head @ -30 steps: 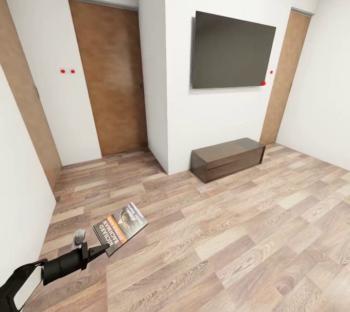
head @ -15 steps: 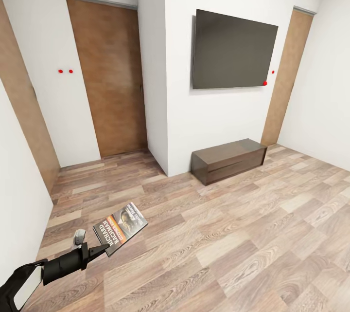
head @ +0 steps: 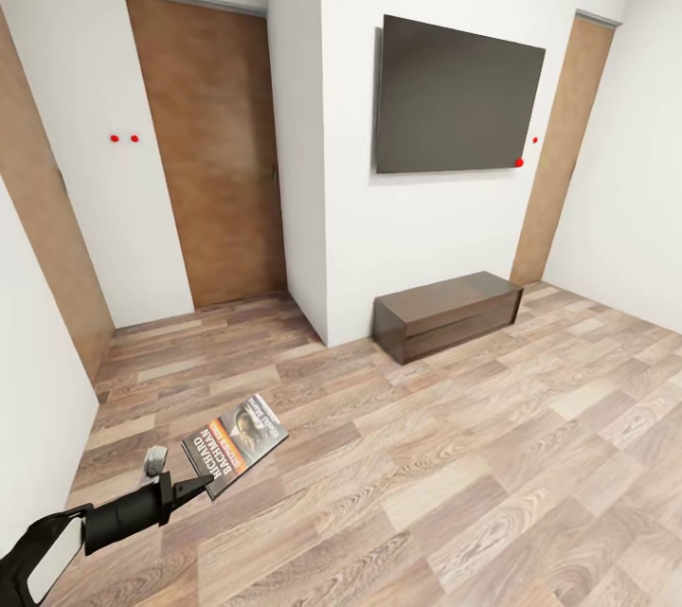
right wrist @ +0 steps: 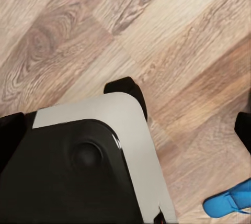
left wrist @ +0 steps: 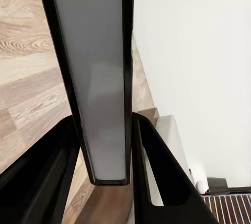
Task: In the bedroom, move the book from the bed onto either nightstand, and place the two sandals side by side next to the bed.
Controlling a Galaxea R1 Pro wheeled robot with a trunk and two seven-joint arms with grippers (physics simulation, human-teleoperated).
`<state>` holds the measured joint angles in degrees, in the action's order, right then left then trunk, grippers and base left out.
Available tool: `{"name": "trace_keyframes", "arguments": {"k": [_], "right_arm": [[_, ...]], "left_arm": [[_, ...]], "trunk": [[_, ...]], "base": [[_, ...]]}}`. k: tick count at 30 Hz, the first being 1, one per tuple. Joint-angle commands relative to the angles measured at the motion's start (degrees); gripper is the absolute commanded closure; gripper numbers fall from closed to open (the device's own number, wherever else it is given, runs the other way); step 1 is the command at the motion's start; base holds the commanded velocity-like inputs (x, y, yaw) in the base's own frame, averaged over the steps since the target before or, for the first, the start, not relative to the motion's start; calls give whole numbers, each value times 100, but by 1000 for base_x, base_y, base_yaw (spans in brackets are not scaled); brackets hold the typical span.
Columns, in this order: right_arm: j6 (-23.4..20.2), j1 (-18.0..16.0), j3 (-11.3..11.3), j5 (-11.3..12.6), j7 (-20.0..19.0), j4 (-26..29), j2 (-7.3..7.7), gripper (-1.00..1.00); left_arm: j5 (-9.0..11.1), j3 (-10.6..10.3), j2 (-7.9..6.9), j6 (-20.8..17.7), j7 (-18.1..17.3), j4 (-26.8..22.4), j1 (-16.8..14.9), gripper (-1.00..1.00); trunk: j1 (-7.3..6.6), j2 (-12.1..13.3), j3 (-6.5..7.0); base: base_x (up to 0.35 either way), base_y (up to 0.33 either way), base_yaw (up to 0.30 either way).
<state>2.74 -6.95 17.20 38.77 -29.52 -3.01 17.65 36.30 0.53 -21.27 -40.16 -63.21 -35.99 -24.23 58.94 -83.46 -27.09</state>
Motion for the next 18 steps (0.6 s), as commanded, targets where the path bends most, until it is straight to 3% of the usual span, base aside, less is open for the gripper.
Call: {"name": "trace_keyframes", "arguments": {"k": [1, 12, 18], "right_arm": [[22, -4, 47, 45, -35, -24, -10, -100], [-16, 26, 67, 43, -35, -16, -65, -100], [-20, 27, 68, 43, -30, -16, -108, -100]], "left_arm": [[26, 1, -1, -45, -6, 1, -3, 100], [26, 0, 10, -40, -3, 1, -4, 100], [26, 0, 38, -37, 0, -3, -4, 100]], "trunk": [[1, -3, -6], [1, -3, -6], [1, -3, -6]], "base": [[105, 0, 0], [105, 0, -3], [105, 0, -99]]}}
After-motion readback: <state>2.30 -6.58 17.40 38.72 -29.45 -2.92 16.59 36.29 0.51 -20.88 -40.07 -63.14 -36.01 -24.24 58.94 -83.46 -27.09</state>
